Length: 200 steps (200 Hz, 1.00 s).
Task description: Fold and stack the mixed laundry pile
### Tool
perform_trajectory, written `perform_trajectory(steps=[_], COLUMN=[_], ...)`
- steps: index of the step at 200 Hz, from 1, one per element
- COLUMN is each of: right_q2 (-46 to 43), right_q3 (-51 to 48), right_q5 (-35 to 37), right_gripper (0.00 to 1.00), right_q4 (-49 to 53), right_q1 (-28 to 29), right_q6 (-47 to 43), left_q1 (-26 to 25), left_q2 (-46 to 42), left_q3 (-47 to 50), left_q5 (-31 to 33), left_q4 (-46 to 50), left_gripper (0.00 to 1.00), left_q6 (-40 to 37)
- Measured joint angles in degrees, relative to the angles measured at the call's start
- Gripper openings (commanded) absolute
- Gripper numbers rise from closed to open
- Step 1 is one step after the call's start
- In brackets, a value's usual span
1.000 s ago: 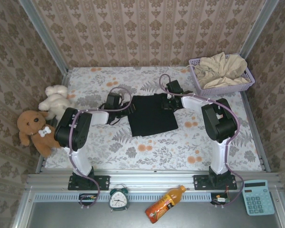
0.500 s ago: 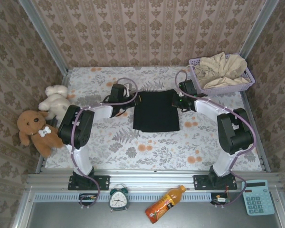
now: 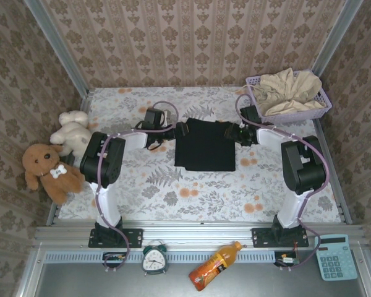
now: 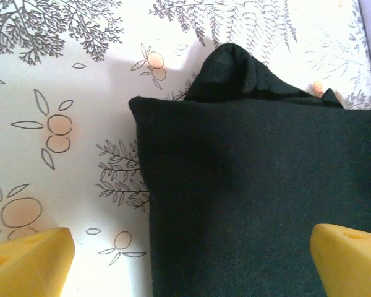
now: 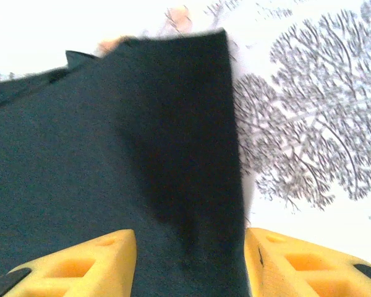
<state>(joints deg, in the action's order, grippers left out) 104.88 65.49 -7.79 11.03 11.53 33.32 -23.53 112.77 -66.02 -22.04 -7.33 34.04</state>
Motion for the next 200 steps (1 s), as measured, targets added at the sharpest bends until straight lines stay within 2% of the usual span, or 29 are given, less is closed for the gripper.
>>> perform_trajectory(steps=[48,78,88,100,115,135,154,200], right_q2=[6.0,11.2,12.7,13.6,13.6,12.6,8.4,-4.1], right_q3=[9.6,12.6,13.5,14.0,14.1,13.6,11.4,6.6], right_q5=[1.4,1.8,2.1,2.6,2.7,2.7,2.9,3.1], right_gripper=[0.43,0.37,0.22,0.00,0.00,0.00,0.00,0.00], right_q4=[0.4,1.5,2.2,2.7,2.9,2.9,3.6,4.4], right_q1=[1.4,2.1,2.3,2.4,2.5,2.5,2.5,0.3], right_q6=[-2.0,-2.6,-2.9,-3.4,-3.1,-3.1,-3.2,-3.1], left_q1=[-0.2,-0.9,-1.2,-1.6,-1.9,-1.9,-1.9,-3.8], left_q2=[1.3,3.8,4.6,5.6,6.4,6.3,5.6,3.1], left_q3=[-2.8,-3.9,-4.1,-4.9,-5.8,-5.8,-5.8,-8.5], left_q5=[0.0,-0.3,-0.7,-0.8,-1.4,-2.3,-2.8,-6.3], left_q4=[1.2,-0.2,-0.3,-0.4,-0.5,-0.9,-0.8,-1.9], left_gripper=[0.73,0.62,0.52,0.32,0.10,0.02,0.03,0.19], left_q6=[-1.5,-1.3,-1.3,-1.3,-1.2,-0.9,-0.7,-0.2])
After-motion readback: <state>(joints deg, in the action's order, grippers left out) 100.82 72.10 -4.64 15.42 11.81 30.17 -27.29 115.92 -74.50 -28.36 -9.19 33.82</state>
